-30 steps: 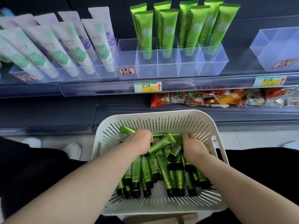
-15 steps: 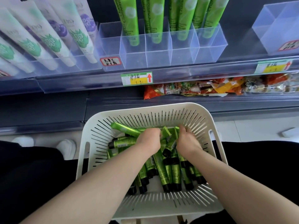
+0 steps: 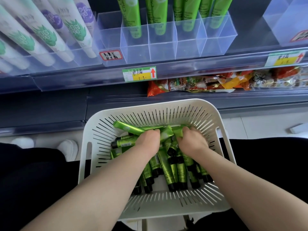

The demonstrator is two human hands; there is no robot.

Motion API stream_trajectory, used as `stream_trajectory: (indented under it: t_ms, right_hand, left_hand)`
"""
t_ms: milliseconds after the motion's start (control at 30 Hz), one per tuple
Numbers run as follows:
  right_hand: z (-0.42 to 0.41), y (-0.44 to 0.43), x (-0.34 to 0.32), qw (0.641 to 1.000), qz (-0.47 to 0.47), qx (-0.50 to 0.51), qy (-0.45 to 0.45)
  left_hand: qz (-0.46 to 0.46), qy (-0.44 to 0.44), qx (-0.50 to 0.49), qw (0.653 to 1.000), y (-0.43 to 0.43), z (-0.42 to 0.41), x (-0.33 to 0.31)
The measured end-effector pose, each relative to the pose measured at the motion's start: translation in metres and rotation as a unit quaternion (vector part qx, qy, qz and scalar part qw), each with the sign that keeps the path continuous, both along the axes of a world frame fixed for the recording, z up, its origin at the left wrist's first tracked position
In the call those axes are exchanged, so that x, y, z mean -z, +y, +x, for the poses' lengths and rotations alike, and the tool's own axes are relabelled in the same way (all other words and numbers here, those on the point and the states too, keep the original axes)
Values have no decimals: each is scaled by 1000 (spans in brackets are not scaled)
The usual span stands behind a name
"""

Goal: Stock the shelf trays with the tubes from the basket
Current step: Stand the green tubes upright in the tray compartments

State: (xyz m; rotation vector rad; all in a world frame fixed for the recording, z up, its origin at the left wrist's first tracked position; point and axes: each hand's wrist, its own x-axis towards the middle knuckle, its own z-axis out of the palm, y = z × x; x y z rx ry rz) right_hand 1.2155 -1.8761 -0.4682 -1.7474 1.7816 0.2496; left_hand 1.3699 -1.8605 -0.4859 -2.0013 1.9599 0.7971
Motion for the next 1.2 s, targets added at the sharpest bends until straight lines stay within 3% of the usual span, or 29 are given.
stream_trajectory:
  t_ms: [133,267,433,600,900,1200]
  right_hand:
    - [2,2,-5,999,2,16,-38]
    - [0,3,-11,999,-29,-3,-42]
    - [-7,-4,-26,995,-70,-17,-71]
    - [-5,-9,-50,987,-135,-42,-76]
    - [23,-18,-120,952,-266,-72,-132]
    - [55,-59,-236,873,-448,-96,-170]
  left_hand:
    - [33,-7,9,999,4,-8,2]
    - [67,-21,-59,996,-1,-14,0]
    - [110,31,-98,989,8,-12,1]
    - [-41,129,-160,978,17,13,-16]
    - [-249,249,-207,913,0,40,-105]
    - [-455,217,-159,849,-52,79,-249]
